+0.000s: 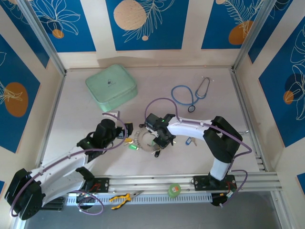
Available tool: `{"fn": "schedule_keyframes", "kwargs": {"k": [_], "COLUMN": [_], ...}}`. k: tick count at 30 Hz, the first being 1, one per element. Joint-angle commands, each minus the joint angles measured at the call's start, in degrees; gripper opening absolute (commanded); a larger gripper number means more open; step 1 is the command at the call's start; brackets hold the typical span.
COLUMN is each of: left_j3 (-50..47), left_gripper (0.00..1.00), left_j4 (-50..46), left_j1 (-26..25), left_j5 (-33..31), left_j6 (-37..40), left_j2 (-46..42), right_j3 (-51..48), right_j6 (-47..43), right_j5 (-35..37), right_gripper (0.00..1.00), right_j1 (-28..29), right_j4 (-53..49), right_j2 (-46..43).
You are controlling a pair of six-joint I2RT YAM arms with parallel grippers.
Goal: Put the keys on the keyring
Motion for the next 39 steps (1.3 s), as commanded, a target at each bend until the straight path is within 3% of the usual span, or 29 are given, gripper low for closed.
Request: {"fn": "schedule_keyframes", "kwargs": {"k": [1,9,23,31,39], "left_j3": [0.5,0.6,0.6,1.0,1.5], "left_gripper": [0.92,0.92,0.92,0.92,0.92], "left_j4": [1.2,0.9,0.8,0.9,0.3], "left_j1": [-0.1,-0.1,-0.1,-0.1,-0.1], "left_j5": [-0.6,-0.8,-1.1,-1.2,-1.3], "left_j6": [0.5,0.6,0.7,1.0,1.3], "left_j2": [0.4,0.2,-0.1,0.4,0.8], "right_j3": [1.6,2.9,3.4,4.0,4.0], "right_j6": [-0.4,-0.9,-3.3,-6.0,-8.1], "right_j5": [-0.4,1.7,4.2,5.2,5.8], "right_gripper": [0.36,0.36,0.21,0.24,0.17], "right_j1": [0.4,0.3,1.1,1.5,1.5], "right_j4": [-1.6,-2.2,-0.9,1.0,2.5], "right_j2": [1.2,3.4,4.1,4.6,5.6]}}
